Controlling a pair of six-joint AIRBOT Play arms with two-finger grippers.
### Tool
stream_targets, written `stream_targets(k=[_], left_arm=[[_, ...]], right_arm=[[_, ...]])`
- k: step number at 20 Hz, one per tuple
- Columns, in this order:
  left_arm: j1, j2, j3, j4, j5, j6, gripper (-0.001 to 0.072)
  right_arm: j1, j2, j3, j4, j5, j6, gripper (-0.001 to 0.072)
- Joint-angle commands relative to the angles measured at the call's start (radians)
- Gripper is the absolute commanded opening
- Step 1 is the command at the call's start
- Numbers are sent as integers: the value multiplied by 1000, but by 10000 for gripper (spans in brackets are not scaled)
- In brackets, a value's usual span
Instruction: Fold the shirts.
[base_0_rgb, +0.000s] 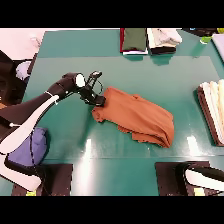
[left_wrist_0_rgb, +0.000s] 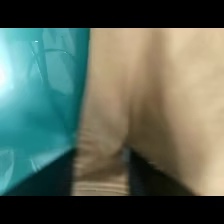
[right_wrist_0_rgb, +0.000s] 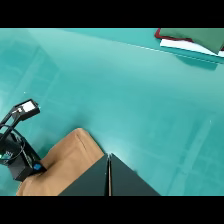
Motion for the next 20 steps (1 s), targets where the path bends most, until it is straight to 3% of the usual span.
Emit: stream_targets(k=[1, 2, 3, 8, 12, 14, 16, 17, 20], left_arm=[[-5, -3, -1, -5, -3, 1, 207], [-5, -3, 0, -5, -3, 2, 49], [-5, -2, 8, -2, -6, 6, 23], [64, 99, 116, 97, -12, 9, 22], [161, 166, 160, 106, -55, 31, 23], [182, 172, 160, 109, -81, 36, 23], [183, 171, 159, 109, -98, 36, 23], [183, 171, 159, 108, -98, 36, 23], [183, 171, 159, 109, -108, 36, 23]], right_arm=[[5, -5, 0, 0, 17, 0, 19], [5, -5, 0, 0, 24, 0, 19], [3, -5, 0, -1, 32, 0, 19], [-74, 39, -111, -18, 148, 0, 19], [-145, 190, -539, -182, 67, 8, 19], [-176, 253, -792, -164, -33, 8, 35], [-181, 268, -997, -87, -122, 7, 444], [-177, 259, -1074, -38, -164, 7, 482], [-138, 183, -1172, 44, -282, 7, 482]])
